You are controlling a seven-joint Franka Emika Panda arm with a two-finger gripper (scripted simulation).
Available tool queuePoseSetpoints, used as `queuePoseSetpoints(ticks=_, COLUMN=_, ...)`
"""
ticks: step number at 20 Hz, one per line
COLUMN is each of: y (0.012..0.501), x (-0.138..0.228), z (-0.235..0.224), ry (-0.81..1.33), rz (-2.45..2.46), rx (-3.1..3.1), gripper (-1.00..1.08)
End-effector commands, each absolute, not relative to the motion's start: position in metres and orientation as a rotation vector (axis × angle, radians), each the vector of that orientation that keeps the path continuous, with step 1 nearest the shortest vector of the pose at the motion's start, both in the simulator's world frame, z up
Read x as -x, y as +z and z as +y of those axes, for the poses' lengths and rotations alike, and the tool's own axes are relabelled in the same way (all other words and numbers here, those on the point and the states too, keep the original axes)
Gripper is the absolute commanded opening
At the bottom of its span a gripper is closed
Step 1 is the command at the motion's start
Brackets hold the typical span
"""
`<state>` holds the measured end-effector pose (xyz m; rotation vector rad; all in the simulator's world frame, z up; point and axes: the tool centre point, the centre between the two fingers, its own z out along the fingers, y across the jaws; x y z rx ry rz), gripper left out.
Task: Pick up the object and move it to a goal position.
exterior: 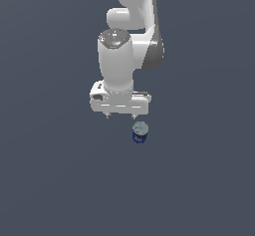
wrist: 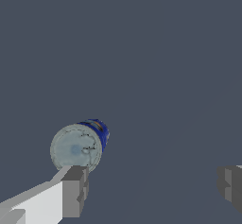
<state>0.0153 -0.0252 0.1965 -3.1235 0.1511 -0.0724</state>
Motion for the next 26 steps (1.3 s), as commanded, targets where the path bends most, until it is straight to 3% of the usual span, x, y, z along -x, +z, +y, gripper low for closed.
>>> queuePoseSetpoints(ticks=1, y=0.196, x=-0.015, z=-0.025, ry=-0.072, rz=0.151, rx=3.123, gripper=1.00)
queuePoseSetpoints(ticks=26, y=0.161, x=-0.008, z=0.022, ry=-0.009, rz=-0.193, rx=3.116, gripper=1.00)
